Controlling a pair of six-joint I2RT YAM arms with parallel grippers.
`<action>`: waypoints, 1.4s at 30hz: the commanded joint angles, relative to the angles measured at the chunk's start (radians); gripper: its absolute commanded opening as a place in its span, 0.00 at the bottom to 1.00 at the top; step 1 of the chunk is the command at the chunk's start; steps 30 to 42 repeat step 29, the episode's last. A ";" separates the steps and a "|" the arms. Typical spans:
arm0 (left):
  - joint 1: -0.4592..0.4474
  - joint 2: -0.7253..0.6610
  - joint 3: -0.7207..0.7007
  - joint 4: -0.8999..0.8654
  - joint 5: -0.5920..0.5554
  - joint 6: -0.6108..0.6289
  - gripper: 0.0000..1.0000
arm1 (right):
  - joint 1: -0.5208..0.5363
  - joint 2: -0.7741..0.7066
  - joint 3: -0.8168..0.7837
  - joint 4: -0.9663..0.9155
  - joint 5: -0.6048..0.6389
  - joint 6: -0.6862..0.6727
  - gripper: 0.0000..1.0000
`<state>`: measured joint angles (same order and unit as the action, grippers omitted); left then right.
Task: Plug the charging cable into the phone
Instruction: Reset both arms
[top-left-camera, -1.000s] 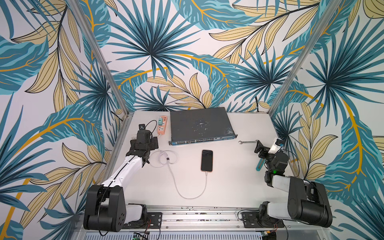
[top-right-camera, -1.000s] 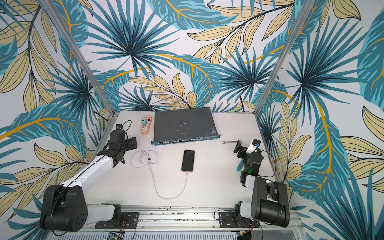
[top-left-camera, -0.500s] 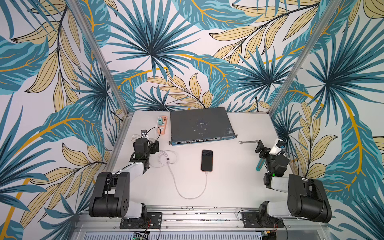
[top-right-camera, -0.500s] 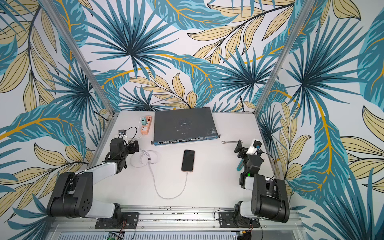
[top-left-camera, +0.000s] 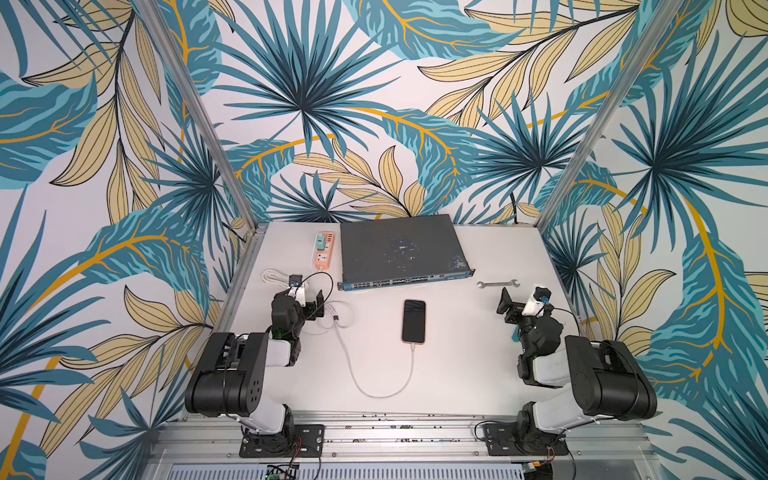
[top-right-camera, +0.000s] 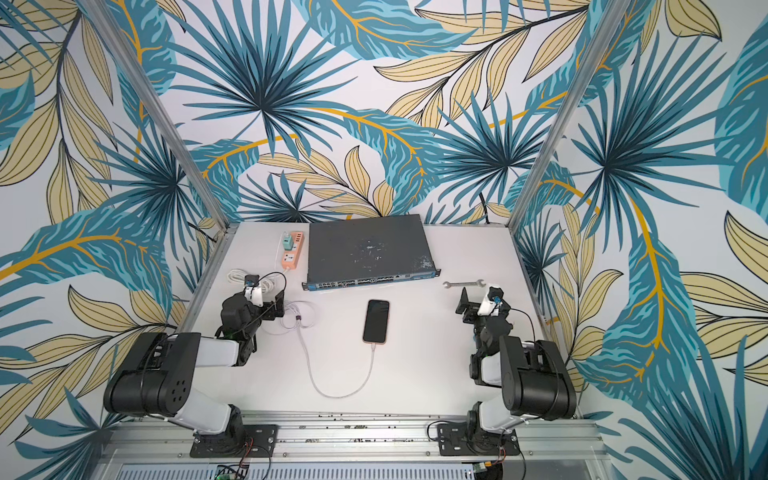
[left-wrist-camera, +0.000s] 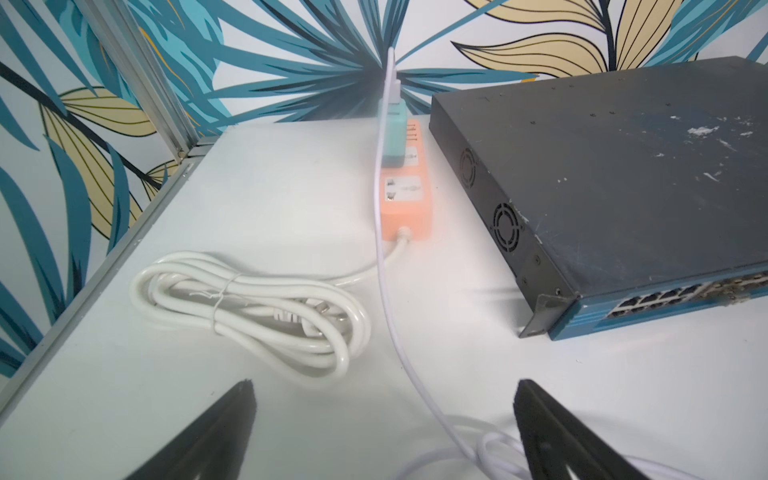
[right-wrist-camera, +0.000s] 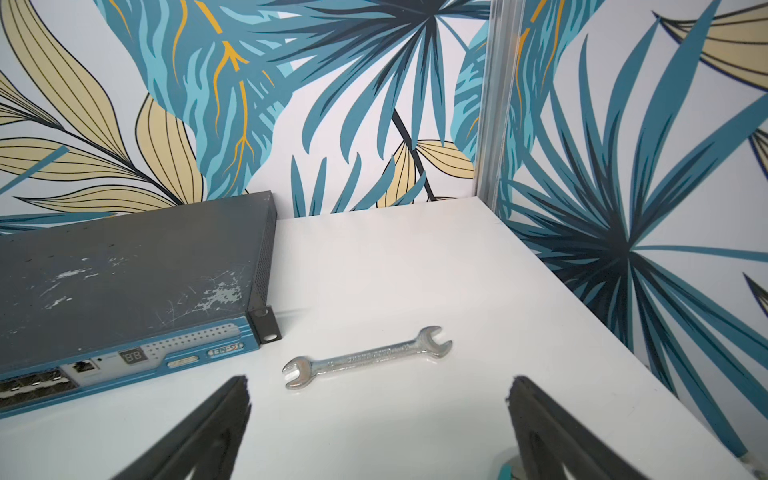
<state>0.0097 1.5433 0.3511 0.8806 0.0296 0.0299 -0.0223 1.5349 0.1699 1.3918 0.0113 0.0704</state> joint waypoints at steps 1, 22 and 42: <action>-0.007 0.010 0.020 0.074 -0.008 0.014 1.00 | 0.005 0.005 0.018 0.044 0.032 -0.020 1.00; -0.035 0.014 0.023 0.074 -0.058 0.034 1.00 | 0.005 -0.001 0.007 0.055 0.039 -0.018 1.00; -0.036 0.014 0.023 0.073 -0.056 0.034 1.00 | 0.005 -0.001 0.004 0.061 0.038 -0.018 1.00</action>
